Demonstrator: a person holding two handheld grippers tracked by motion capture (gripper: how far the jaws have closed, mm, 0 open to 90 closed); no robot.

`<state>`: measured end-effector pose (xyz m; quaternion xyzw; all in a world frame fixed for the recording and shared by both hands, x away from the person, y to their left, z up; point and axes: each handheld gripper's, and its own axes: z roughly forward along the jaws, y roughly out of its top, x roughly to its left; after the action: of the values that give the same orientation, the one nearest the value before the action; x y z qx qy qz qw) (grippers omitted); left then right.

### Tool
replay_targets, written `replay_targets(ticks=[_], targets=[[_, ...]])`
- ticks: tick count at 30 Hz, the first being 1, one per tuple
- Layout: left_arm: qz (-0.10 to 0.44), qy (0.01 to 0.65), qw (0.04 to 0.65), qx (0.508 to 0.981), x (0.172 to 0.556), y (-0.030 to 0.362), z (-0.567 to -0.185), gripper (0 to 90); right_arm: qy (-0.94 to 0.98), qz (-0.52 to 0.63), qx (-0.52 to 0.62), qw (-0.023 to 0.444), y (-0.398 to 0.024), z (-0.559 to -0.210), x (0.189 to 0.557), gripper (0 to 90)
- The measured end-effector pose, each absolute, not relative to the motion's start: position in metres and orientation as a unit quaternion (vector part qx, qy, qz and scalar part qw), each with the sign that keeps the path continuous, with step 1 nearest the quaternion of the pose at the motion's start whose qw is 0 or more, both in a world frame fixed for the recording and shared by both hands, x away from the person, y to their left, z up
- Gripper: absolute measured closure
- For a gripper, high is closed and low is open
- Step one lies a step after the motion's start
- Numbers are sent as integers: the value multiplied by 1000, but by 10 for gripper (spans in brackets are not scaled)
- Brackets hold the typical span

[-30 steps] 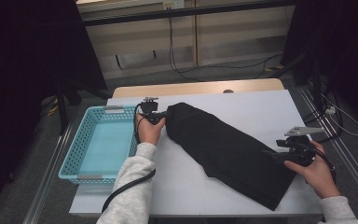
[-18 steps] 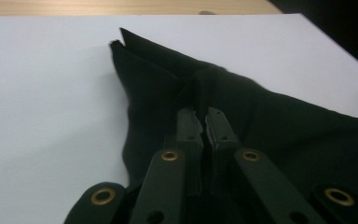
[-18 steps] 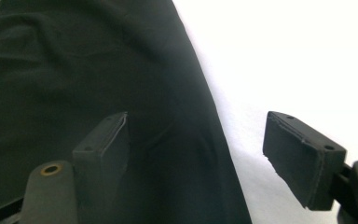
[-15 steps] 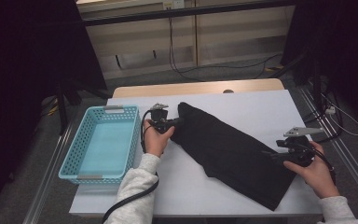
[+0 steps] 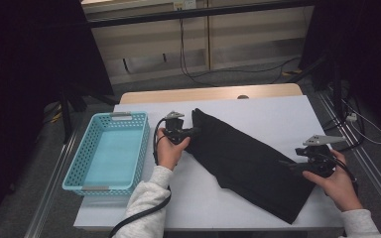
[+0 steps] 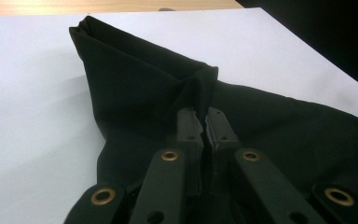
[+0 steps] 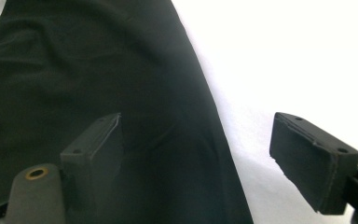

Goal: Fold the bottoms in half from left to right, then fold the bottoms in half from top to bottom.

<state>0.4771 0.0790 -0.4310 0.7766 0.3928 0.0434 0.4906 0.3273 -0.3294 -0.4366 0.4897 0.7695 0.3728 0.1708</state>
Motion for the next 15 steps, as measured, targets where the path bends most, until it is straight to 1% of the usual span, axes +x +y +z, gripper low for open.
replay_targets(ticks=[15], targets=[[39,378,491,784,468,75,-430,861,774,374,482,169,-325,-436,331,161]])
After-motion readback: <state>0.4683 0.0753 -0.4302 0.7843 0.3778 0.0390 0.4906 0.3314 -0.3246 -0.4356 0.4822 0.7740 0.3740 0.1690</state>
